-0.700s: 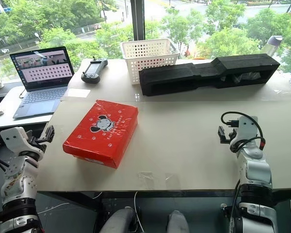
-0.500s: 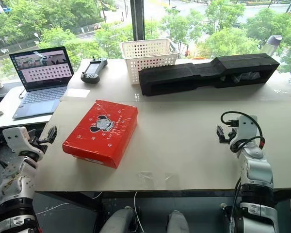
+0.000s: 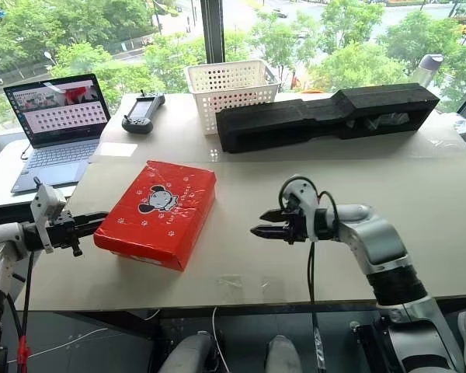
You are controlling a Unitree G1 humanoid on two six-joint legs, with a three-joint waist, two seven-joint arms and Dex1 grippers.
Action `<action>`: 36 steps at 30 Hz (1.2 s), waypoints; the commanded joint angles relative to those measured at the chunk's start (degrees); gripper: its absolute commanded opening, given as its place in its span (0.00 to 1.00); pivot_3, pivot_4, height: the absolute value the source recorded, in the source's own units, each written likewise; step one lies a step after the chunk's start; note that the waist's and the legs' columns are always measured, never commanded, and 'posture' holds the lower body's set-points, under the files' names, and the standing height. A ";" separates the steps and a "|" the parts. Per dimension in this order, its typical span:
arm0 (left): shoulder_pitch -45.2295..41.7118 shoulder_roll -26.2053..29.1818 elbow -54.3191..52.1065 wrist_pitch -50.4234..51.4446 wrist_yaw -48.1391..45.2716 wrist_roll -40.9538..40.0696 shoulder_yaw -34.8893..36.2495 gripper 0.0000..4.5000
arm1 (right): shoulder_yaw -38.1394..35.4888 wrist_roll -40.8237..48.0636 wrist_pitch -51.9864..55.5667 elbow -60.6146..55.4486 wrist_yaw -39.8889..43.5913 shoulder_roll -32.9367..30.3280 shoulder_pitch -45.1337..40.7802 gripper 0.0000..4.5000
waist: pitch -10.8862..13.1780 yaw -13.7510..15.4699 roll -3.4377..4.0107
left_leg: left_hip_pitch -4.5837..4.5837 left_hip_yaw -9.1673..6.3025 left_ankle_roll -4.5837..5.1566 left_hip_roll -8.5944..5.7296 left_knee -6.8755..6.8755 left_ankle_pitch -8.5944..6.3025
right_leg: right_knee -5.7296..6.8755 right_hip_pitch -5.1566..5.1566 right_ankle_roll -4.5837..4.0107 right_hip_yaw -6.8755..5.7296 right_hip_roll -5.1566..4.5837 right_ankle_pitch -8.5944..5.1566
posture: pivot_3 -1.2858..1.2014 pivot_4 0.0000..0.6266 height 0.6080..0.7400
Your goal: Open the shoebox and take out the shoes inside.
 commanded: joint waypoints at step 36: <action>-14.01 -30.89 -1.35 -5.54 5.69 12.62 -17.47 0.00 | -8.04 -9.43 -0.43 3.10 -2.97 -4.06 2.74 0.02 | 0.01 1.59 -0.06 | 0.01 0.04 0.43 -0.19 0.24 0.28 | 0.11 0.43 0.12 0.21 0.24 0.23 | 0.52 0.24 0.93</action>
